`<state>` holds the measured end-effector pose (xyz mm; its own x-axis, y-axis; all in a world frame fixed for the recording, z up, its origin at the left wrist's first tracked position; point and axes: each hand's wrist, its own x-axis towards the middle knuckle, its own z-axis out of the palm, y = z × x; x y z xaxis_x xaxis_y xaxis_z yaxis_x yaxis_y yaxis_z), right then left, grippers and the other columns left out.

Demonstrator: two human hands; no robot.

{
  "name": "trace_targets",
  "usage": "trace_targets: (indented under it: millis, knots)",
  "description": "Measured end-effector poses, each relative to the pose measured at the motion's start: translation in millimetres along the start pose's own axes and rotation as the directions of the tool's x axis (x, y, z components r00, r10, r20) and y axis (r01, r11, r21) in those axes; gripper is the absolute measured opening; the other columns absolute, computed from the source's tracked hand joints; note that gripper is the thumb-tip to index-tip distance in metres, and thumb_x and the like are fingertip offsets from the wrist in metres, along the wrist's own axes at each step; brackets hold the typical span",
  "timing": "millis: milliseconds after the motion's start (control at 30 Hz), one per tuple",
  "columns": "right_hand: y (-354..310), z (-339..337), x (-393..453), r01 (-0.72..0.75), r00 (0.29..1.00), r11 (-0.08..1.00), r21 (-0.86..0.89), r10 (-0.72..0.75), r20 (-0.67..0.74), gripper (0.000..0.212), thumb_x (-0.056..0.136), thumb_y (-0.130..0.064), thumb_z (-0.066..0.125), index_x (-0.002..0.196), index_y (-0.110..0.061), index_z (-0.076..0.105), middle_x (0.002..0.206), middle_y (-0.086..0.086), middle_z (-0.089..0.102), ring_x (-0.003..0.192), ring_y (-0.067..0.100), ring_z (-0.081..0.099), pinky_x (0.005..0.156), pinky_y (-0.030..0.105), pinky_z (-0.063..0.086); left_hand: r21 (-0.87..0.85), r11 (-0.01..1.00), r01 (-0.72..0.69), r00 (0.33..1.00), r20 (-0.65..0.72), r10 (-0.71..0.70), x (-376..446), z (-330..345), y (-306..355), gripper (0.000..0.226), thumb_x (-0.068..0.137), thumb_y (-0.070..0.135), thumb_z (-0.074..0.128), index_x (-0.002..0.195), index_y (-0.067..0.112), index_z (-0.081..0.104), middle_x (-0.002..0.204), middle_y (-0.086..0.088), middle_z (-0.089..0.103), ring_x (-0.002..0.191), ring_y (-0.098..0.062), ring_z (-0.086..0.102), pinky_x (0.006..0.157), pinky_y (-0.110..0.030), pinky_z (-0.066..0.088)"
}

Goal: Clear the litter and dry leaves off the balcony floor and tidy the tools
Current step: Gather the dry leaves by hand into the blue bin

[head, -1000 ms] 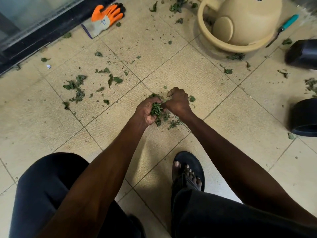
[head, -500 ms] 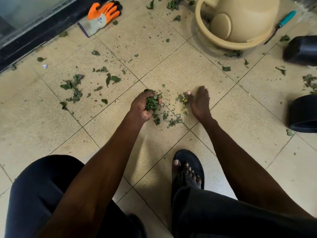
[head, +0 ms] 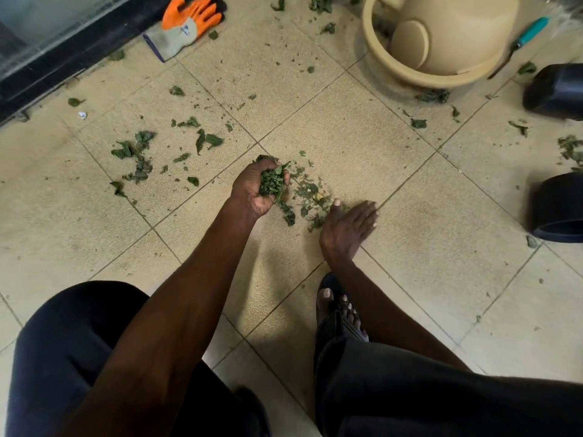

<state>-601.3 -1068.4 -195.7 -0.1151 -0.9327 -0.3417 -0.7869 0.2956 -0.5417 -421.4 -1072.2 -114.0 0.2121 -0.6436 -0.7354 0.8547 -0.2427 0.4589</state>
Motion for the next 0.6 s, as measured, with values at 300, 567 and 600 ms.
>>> trace_targets:
  millis: [300,567,600]
  knots:
    - [-54,26,2,0.354,0.919,0.928,0.113,-0.368,0.14,0.074,0.102,-0.054,0.019,0.155,-0.008,-0.004,0.163,0.01,-0.009,0.149,0.021,-0.013,0.122,0.042,-0.008,-0.117,0.993,-0.026,1.0,-0.003,0.026,-5,-5,9,0.023,0.09,-0.006,0.046,0.07,0.004,0.051,0.058,-0.01,0.058,0.055,-0.021,0.058,0.055,-0.026,0.054]
    - [-33,38,-25,-0.082,0.996,0.996,0.018,0.082,-0.026,0.081,0.1,-0.057,0.019,0.153,-0.004,-0.012,0.161,0.014,-0.018,0.148,0.026,-0.02,0.12,0.042,-0.013,-0.151,0.985,-0.085,0.996,-0.053,0.078,-2,-16,20,0.023,0.088,-0.008,0.048,0.069,0.005,0.05,0.071,-0.01,0.052,0.061,-0.022,0.055,0.055,-0.026,0.054]
    - [-43,42,-23,-0.062,0.998,0.998,0.019,0.062,-0.006,0.081,0.1,-0.057,0.018,0.152,-0.003,-0.013,0.16,0.014,-0.02,0.147,0.027,-0.021,0.12,0.042,-0.013,-0.159,0.983,-0.092,0.995,-0.06,0.083,-2,-17,21,0.023,0.088,-0.008,0.048,0.069,0.005,0.05,0.071,-0.01,0.053,0.062,-0.022,0.055,0.055,-0.026,0.054]
